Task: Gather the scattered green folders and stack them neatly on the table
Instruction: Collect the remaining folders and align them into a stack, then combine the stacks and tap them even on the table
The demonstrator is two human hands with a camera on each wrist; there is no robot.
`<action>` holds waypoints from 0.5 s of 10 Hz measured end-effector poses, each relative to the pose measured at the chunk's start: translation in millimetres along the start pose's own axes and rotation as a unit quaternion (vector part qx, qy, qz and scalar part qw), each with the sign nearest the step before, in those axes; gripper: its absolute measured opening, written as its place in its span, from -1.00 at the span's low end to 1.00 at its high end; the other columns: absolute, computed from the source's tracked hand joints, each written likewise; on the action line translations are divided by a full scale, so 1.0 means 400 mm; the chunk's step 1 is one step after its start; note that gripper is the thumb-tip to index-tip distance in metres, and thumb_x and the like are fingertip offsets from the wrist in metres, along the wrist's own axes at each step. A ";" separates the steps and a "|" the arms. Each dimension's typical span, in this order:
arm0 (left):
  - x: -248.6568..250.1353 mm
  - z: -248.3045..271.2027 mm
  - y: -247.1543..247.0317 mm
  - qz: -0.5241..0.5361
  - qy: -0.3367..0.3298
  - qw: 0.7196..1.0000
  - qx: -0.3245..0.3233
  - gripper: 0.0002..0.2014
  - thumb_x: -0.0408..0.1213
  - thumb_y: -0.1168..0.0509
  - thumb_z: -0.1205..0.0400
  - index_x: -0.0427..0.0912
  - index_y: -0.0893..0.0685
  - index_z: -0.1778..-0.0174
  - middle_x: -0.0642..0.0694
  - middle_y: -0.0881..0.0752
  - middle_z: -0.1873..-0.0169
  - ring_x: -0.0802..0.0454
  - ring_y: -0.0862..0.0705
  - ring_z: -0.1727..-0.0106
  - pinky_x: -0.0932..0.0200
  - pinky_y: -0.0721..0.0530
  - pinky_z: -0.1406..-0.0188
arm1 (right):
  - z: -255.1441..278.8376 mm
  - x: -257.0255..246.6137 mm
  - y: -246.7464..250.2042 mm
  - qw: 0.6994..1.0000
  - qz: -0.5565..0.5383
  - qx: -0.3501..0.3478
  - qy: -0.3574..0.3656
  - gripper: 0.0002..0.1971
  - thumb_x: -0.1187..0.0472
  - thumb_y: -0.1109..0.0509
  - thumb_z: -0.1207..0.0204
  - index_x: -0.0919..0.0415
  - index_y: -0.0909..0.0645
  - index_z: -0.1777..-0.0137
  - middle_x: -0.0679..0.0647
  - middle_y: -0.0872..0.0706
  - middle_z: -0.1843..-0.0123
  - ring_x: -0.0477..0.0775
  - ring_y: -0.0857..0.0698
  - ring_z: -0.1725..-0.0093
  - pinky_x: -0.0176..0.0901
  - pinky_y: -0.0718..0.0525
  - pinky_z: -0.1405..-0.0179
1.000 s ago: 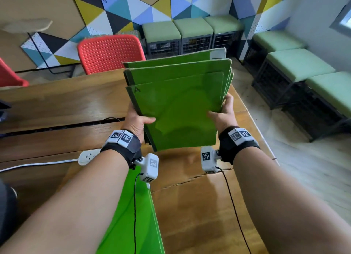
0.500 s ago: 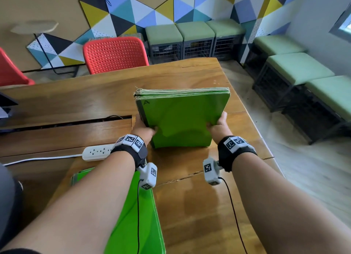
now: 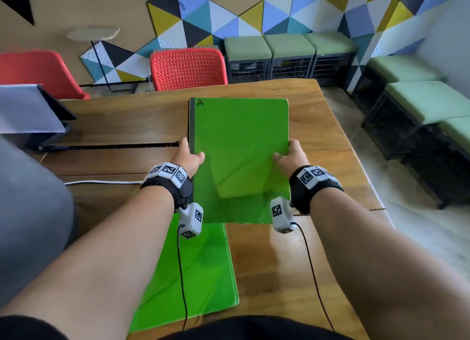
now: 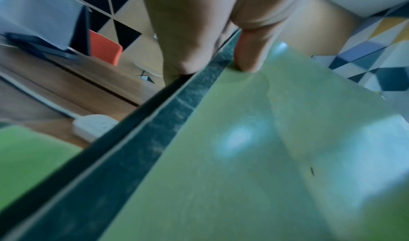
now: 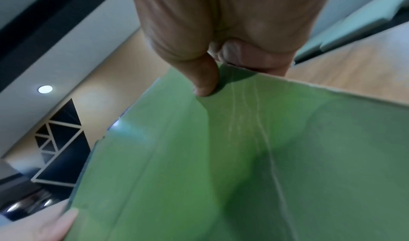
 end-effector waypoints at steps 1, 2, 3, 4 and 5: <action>-0.123 0.040 0.036 -0.020 0.074 0.997 -0.028 -0.27 -0.32 -0.22 -0.69 -0.10 0.06 -0.69 -0.18 -0.15 -0.67 -0.22 -0.29 -0.60 -0.12 -0.32 -0.52 | 0.068 0.038 -0.119 0.996 0.035 -0.066 -0.043 -0.47 0.22 -0.38 -0.59 0.27 -0.30 -0.50 0.25 -0.59 -0.37 0.26 -0.62 -0.32 0.16 -0.62 -0.32; -0.260 0.090 0.063 -0.073 0.150 0.985 -0.048 -0.52 -0.39 -0.19 -0.69 -0.15 -0.21 -0.51 -0.22 -0.46 -0.37 -0.18 -0.49 -0.34 0.01 -0.46 -0.26 | 0.141 0.085 -0.239 0.987 0.069 -0.121 -0.076 -0.48 0.20 -0.40 -0.56 0.28 -0.33 -0.47 0.21 -0.62 -0.33 0.25 -0.63 -0.30 0.10 -0.63 -0.30; -0.370 0.134 0.095 -0.146 0.211 0.965 -0.054 -0.70 -0.35 -0.27 -0.62 -0.20 -0.23 -0.06 -0.05 -0.37 0.36 -0.05 -0.42 0.00 0.17 -0.38 0.01 | 0.182 0.138 -0.354 0.972 0.127 -0.182 -0.079 -0.54 0.11 -0.42 -0.44 0.29 -0.52 -0.29 0.16 -0.73 -0.16 0.22 -0.72 -0.08 0.01 -0.73 -0.10; -0.483 0.152 0.104 -0.188 0.235 0.951 -0.074 -0.70 -0.33 -0.31 -0.58 -0.23 -0.28 -0.03 -0.09 -0.37 0.40 -0.06 -0.43 0.02 0.17 -0.39 0.01 | 0.193 0.185 -0.439 0.956 0.180 -0.222 -0.070 -0.62 0.04 -0.40 -0.37 0.24 -0.67 -0.12 0.19 -0.78 -0.03 0.22 -0.76 0.04 0.01 -0.78 0.01; -0.511 0.163 0.104 -0.200 0.244 0.944 -0.098 -0.65 -0.31 -0.31 -0.58 -0.30 -0.48 -0.26 -0.20 -0.48 0.09 -0.07 -0.43 0.02 0.13 -0.40 0.01 | 0.245 0.172 -0.468 0.944 0.215 -0.243 -0.063 -0.64 0.02 -0.36 -0.45 0.23 -0.69 -0.13 0.20 -0.78 -0.07 0.23 -0.74 -0.03 0.03 -0.75 -0.09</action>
Point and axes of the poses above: each hand's wrist, its own z-axis away from the middle knuckle, its own y-axis out of the back of the hand, x = y × z, the point moved 5 cm from there along -z, towards the middle knuckle
